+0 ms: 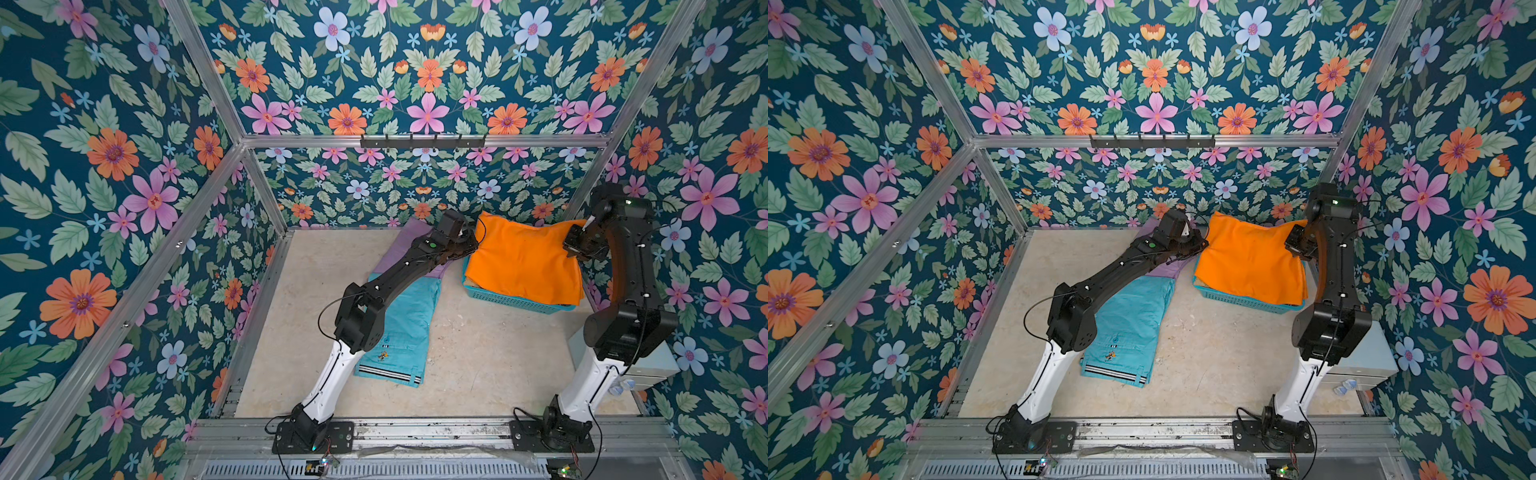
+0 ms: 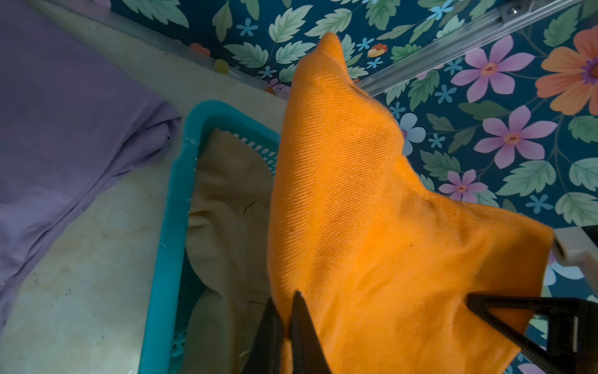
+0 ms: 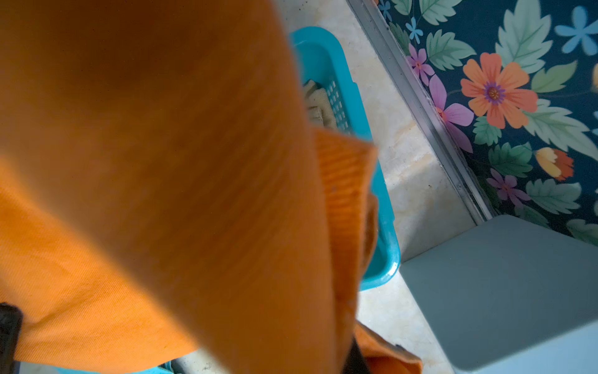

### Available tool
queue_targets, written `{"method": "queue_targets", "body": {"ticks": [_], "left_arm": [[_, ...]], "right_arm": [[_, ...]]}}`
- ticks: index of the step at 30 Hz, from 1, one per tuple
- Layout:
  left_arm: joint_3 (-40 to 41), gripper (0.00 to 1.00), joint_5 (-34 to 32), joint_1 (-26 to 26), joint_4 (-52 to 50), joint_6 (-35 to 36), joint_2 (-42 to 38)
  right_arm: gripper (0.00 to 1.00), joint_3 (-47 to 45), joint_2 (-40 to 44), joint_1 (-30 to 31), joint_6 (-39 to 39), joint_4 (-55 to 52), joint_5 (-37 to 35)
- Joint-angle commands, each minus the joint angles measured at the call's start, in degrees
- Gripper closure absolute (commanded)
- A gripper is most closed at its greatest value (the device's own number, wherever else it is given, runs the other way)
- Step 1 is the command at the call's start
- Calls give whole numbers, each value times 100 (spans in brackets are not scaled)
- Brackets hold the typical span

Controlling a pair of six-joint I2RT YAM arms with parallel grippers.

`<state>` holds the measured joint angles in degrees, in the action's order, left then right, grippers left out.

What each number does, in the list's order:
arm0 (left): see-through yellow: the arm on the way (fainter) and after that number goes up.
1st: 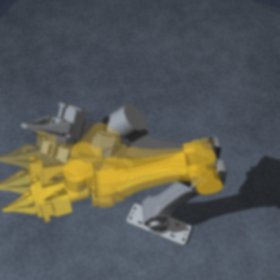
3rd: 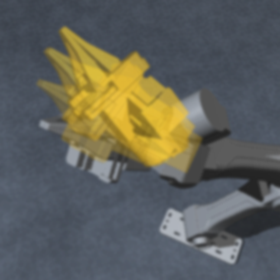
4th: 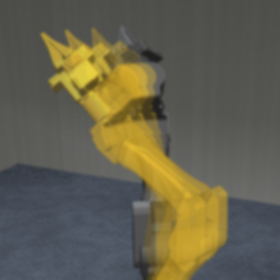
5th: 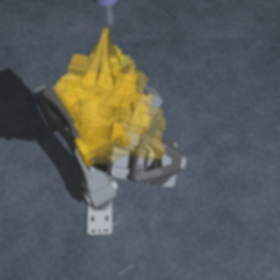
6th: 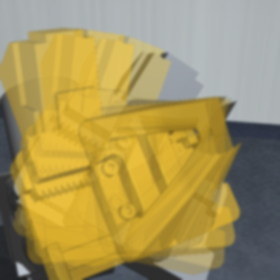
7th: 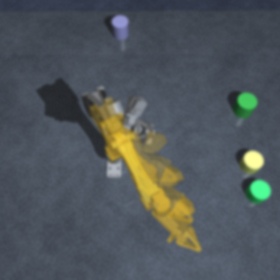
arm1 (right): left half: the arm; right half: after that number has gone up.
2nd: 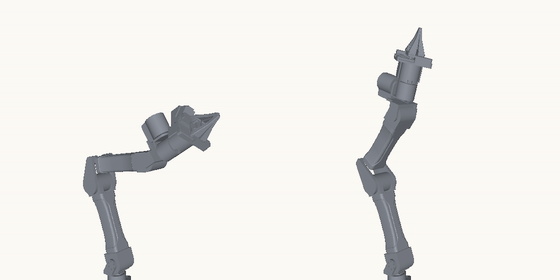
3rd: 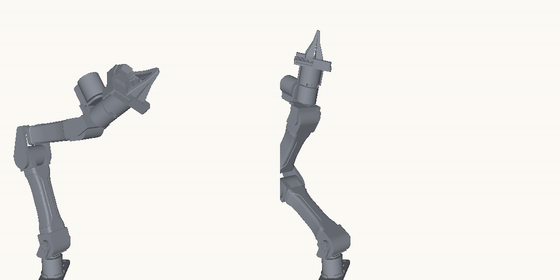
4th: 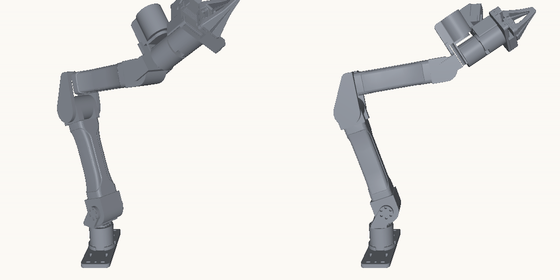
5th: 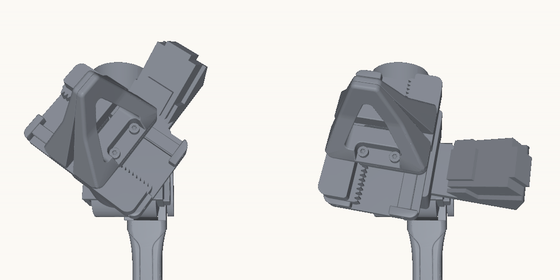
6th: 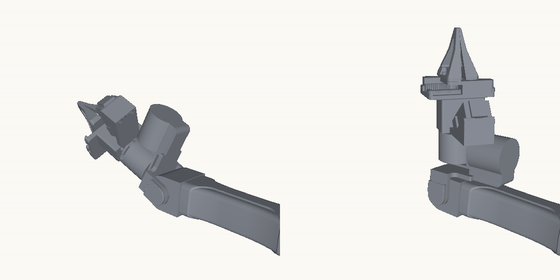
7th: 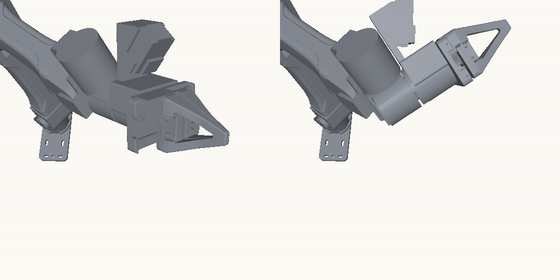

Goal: Put the folded long pants in the basket
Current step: Move the basket to the center of the board.

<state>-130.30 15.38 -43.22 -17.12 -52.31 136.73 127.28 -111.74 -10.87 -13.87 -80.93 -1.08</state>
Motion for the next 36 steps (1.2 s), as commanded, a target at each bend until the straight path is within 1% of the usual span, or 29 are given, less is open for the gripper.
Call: {"method": "queue_targets", "body": {"ticks": [1, 3, 6, 10, 12, 14, 16, 18, 19, 21, 23, 26, 27, 31, 33, 35, 36], "left_arm": [[-32, 100, -229, 18, 235, 24, 74], [-93, 100, -89, 41, 278, -39, 236], [-129, 100, -129, 53, 260, 1, 403], [-91, 100, -163, 111, 83, 73, 588], [72, 100, -151, 151, 111, 39, 596], [173, 100, 5, 206, 183, -5, 628], [199, 100, -23, 226, -5, 46, 606], [440, 100, -166, 229, -137, 206, 401], [725, 100, -311, 238, -176, 259, 209], [1449, 100, -578, 284, -117, 293, -246], [2341, 100, -640, 402, 142, 240, -775], [3135, 100, -717, 523, 274, 377, -1425], [3253, 100, -773, 534, 258, 478, -1585], [3233, 100, -913, 569, -163, 880, -1957], [3213, 100, -917, 569, -228, 963, -2041], [3173, 100, -888, 569, -231, 1026, -2080], [3137, 100, -875, 572, -230, 1040, -2073]], "right_arm": [[100, 127, -220, -3, 11, 68, -240], [100, 130, -384, 18, 7, 183, -230], [100, 67, -618, 81, 49, 174, -261], [100, -454, -652, 181, 69, 418, -204], [100, -724, -614, 271, 90, 560, -202], [100, -890, -611, 330, 123, 636, -185], [100, -1004, -612, 346, 151, 680, -103], [100, -1105, -587, 357, 149, 720, 14], [100, -1156, -562, 394, 147, 753, 55], [100, -1252, -495, 464, 148, 809, 291], [100, -1318, -441, 590, 167, 826, 544], [100, -1351, -370, 773, 181, 822, 1030], [100, -1363, -342, 828, 182, 803, 1090], [100, -1286, -296, 1025, 184, 599, 716], [100, -1317, -233, 1034, 164, 666, 478], [100, -1259, -223, 1067, 145, 683, -47], [100, -1220, -269, 1072, 171, 656, -156]]}}
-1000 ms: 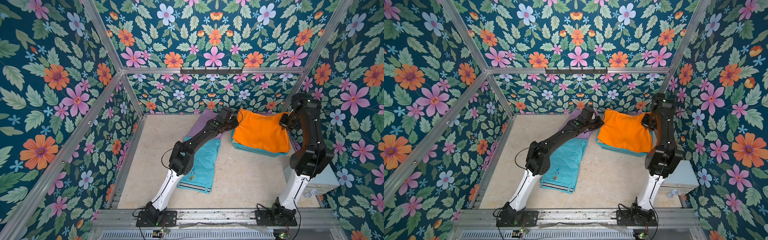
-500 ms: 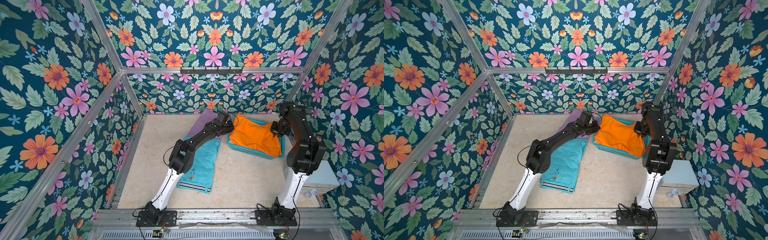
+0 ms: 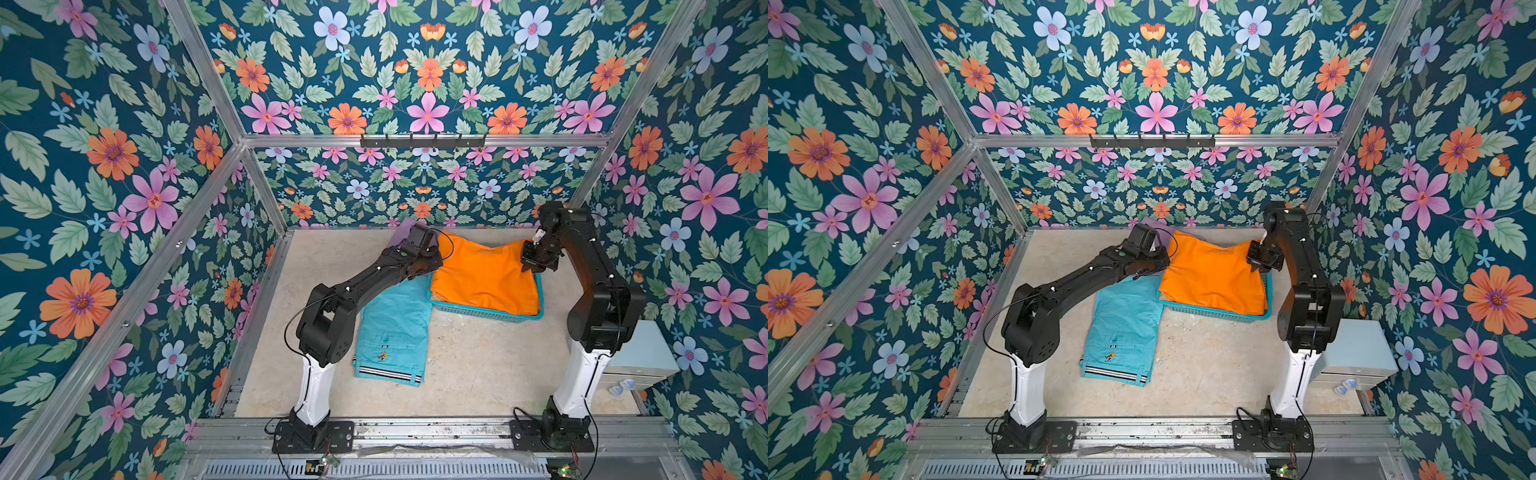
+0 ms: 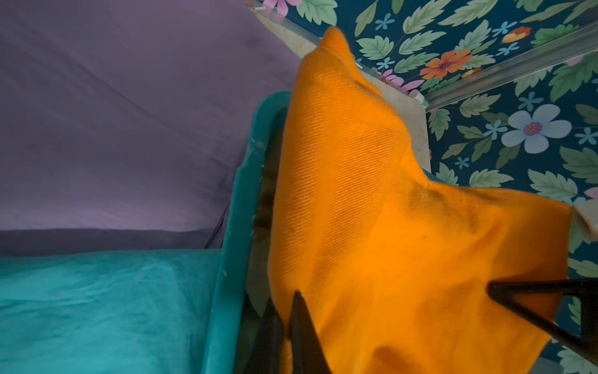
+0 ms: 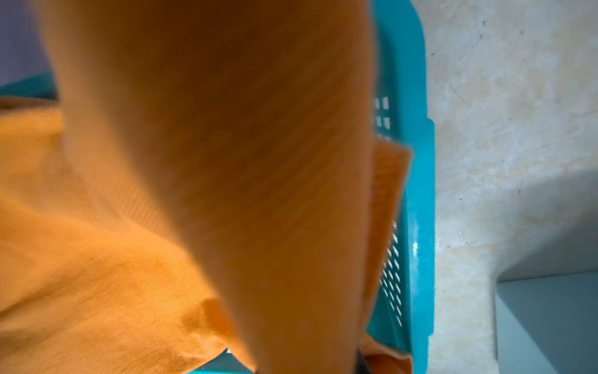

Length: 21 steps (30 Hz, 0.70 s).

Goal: Put the folded long pants in the basket
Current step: Move the basket to the center of the board, then place the long pant in the basket.

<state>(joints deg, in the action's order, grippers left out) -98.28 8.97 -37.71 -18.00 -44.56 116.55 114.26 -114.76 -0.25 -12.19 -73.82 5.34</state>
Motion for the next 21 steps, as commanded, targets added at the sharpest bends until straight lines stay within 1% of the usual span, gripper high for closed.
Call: {"method": "queue_targets", "body": {"ticks": [1, 4, 8, 12, 15, 21], "left_arm": [[-143, 100, -193, 27, -164, 263, -19], [-573, 100, 23, 20, -425, 285, 263], [-980, 100, 147, 18, -823, 316, 634], [-1086, 100, 96, 18, -994, 334, 791], [-1192, 100, 173, 18, -1104, 334, 965], [-1370, 100, 57, 10, -1323, 397, 1079]], "right_arm": [[100, 123, -54, 0, 28, -94, -864], [100, 218, -324, -36, 41, -386, -751], [100, -17, -326, -19, -26, -362, -707], [100, -42, -360, -19, -21, -404, -811], [100, -48, -564, -15, -26, -440, -903], [100, -114, -772, -45, -42, -213, -847]]}}
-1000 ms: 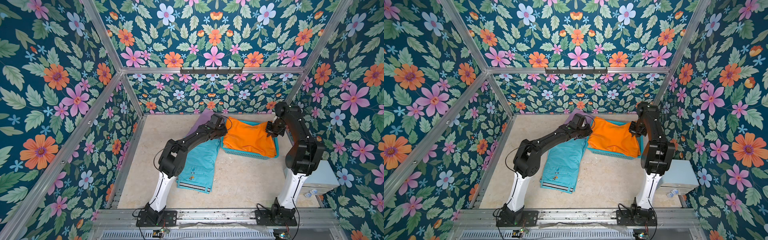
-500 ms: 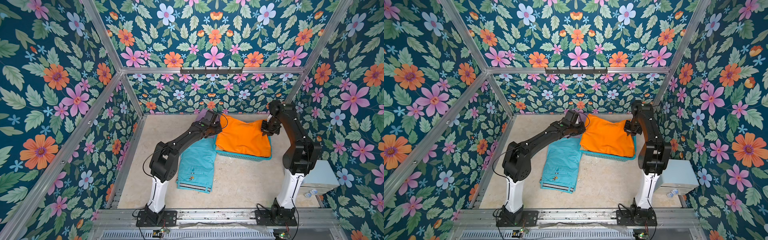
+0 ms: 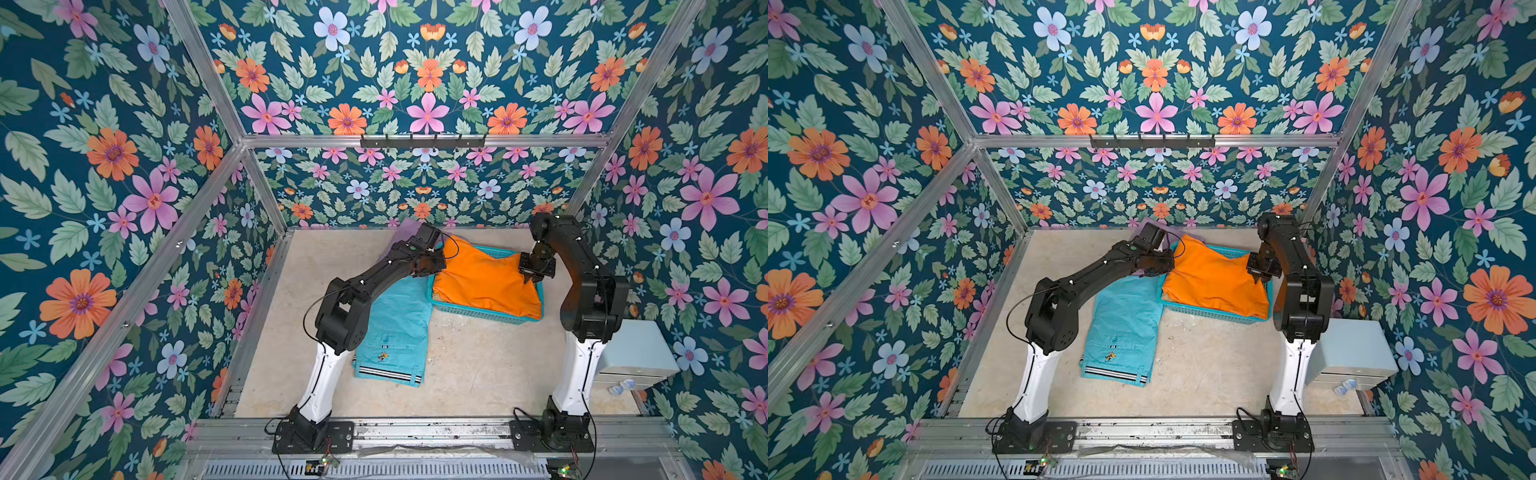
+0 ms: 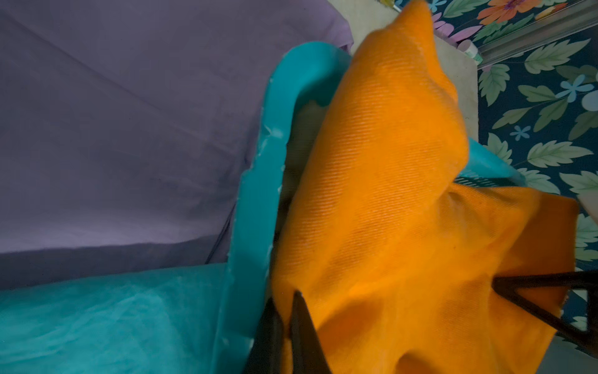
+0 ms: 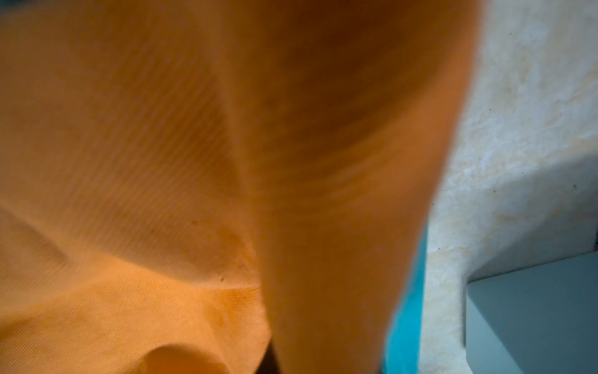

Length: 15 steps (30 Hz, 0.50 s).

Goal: Put the folded long pants in the basket
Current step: Place the long pant in the basket.

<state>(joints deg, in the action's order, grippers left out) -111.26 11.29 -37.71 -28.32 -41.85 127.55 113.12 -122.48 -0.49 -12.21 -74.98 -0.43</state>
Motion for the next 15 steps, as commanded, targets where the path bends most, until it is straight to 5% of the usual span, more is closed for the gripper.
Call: {"method": "queue_targets", "body": {"ticks": [1, 4, 6, 9, 12, 15], "left_arm": [[-117, 100, -192, 10, -329, 169, -19], [-258, 100, -213, 10, -356, 254, -15], [-329, 91, -184, 10, -309, 273, -42], [-475, 84, -139, 10, -302, 338, -94], [-671, 62, -201, 18, -478, 456, -151], [-722, 46, -489, 44, -615, 619, -396]], "right_arm": [[100, 7, -11, -30, -41, -70, -236], [100, 96, 15, -38, -30, 33, -59], [92, 143, 107, -39, -45, 119, -54], [60, 313, 182, -71, -58, 147, 86], [43, 554, 295, -83, -47, -37, -16], [37, 557, 670, -100, -184, -5, -331]]}}
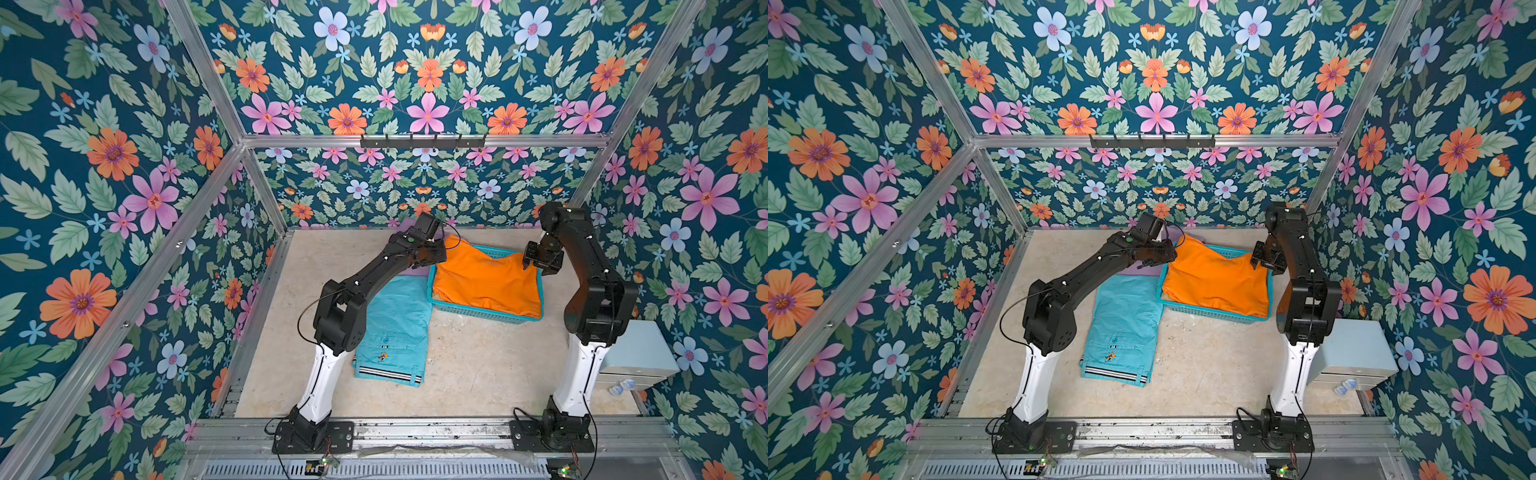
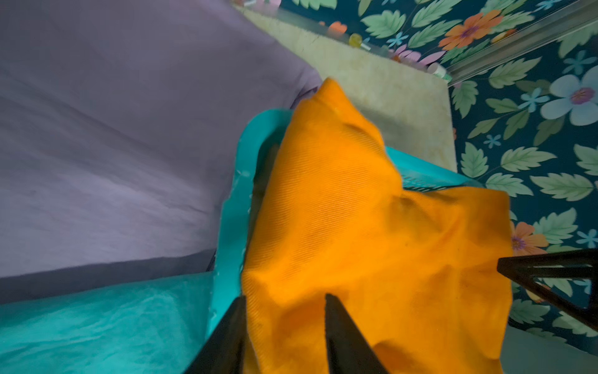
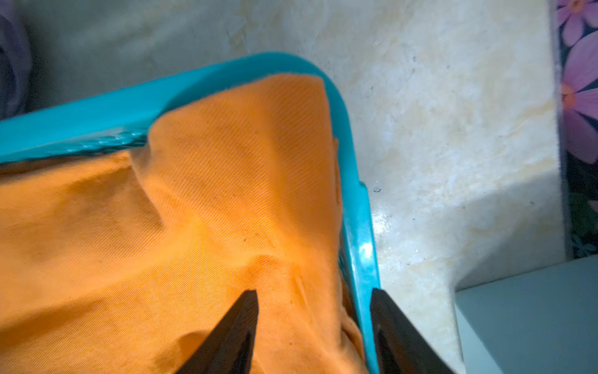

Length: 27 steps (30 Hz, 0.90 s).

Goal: Put the folded long pants in the basket
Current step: Place the long pant in the basket, then pick up the long pant at the center of the board.

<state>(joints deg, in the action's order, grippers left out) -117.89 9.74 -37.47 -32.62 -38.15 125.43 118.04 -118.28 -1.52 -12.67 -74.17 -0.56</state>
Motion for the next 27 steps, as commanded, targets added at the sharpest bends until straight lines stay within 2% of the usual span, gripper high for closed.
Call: {"method": "queue_targets", "body": {"ticks": [1, 4, 7, 10, 13, 15, 17, 21, 24, 27], "left_arm": [[2, 43, -465, 42, -192, 304, -349], [670, 40, -779, 178, 36, 434, -1096], [2234, 38, -946, 560, 611, 413, -2130], [3866, 43, -606, 1184, 1050, 223, -2836], [5022, 46, -540, 1518, 1139, 261, -3282], [5602, 46, -702, 1604, 1214, 297, -3575], [6106, 41, -791, 1743, 1310, 272, -3838], [6689, 26, -794, 2015, 1587, 298, -4002], [6838, 25, -277, 2248, 1968, 432, -3681], [6819, 26, 519, 2364, 2520, 633, -3154]], "right_arm": [[36, 84, 400, 10, -176, -113, -400], [36, -227, 1121, 118, -320, 8, -211], [38, -1466, 2353, 668, -816, 785, 370], [41, -3235, 3691, 2127, -1701, 2096, 356], [42, -4732, 4177, 3782, -2796, 3244, 146], [43, -5389, 4018, 4675, -3439, 4017, -1], [42, -5559, 3468, 5379, -3676, 4510, -9], [41, -5176, 2423, 5964, -3791, 4805, 238], [41, -4995, 1973, 6209, -3840, 4928, 102], [41, -4776, 1552, 6252, -3782, 4842, 177]]}}
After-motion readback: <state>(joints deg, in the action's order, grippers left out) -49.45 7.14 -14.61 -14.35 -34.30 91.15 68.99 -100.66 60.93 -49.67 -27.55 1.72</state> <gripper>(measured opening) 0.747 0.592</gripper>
